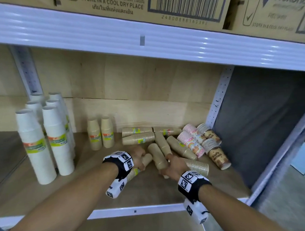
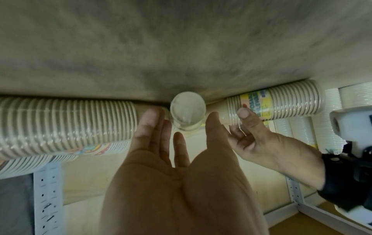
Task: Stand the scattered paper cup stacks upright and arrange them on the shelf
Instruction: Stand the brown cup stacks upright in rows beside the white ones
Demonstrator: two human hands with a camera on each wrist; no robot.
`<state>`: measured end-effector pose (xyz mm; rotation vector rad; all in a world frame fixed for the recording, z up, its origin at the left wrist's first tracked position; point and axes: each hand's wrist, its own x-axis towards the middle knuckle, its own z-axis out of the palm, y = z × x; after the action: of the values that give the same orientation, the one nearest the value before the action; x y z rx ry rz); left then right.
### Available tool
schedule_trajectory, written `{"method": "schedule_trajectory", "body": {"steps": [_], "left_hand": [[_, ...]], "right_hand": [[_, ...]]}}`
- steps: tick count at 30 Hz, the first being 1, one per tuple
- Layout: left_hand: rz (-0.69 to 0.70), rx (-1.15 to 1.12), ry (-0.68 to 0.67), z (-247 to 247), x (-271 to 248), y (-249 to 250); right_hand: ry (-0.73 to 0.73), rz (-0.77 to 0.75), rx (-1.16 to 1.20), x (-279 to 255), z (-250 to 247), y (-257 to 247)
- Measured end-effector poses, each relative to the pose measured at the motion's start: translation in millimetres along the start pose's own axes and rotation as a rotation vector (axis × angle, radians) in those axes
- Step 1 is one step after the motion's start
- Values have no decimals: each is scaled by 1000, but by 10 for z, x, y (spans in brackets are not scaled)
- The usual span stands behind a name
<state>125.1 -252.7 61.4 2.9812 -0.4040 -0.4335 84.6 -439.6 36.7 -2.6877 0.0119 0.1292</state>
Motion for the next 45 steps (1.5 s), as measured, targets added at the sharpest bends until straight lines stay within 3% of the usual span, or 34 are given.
{"method": "schedule_trajectory", "body": {"steps": [13, 22, 29, 38, 45], "left_hand": [[-15, -60, 42, 28, 7, -56], [-45, -198, 77, -320, -78, -217], [-61, -390, 184, -611, -266, -490], [-176, -488, 405, -798, -517, -964], [-289, -487, 475, -761, -622, -1277]], "right_hand": [[35, -1, -37, 80, 47, -73], [31, -39, -97, 249, -500, -315], [72, -139, -183, 415, -794, -817], [27, -309, -97, 629, -700, -1502], [-12, -427, -88, 776, -482, -2004]]}}
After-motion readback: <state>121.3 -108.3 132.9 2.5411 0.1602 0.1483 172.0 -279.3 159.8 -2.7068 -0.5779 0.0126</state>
